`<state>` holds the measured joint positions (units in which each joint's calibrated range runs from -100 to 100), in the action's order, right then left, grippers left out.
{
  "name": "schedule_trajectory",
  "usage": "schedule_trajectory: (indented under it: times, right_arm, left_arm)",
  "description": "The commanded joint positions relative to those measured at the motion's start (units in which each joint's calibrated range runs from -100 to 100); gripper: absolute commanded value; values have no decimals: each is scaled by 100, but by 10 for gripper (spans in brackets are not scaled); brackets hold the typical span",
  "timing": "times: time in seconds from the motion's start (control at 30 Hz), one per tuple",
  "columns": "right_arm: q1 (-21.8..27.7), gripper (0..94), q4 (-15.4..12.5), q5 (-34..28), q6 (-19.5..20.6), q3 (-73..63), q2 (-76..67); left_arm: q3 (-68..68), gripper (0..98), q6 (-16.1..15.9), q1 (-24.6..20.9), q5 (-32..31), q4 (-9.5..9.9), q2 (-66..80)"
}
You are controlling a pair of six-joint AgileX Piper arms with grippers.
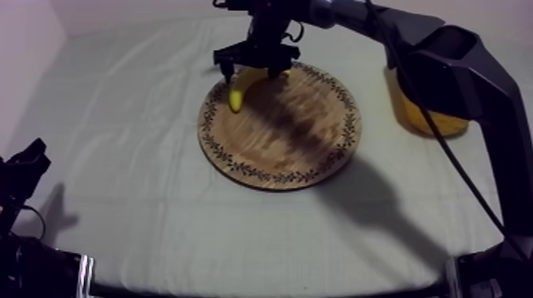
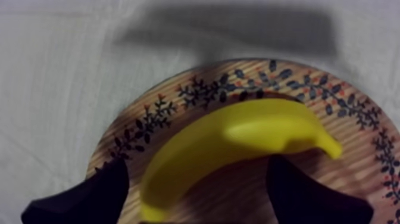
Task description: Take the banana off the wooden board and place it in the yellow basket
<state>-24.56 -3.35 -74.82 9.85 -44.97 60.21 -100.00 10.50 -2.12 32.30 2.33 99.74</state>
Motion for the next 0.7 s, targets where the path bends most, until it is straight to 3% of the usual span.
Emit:
schedule_trajectory:
  times: [0.0,0.23,0.43,0.67]
  right_arm:
    - [13,615,-249,-355,-195,-252,149]
    - [41,512,-455,-831,-367,-696,441]
    - [64,347,-555,-919,-463,-767,537]
    - [41,259,-570,-958,-579,-725,548]
  left_arm:
    - [0,1,-2,-2,3,-1,0]
    - [0,1,-2,-2,3,-1,0]
    - [0,1,-2,-2,3,-1,0]
    - [0,1,-2,-2,3,-1,0]
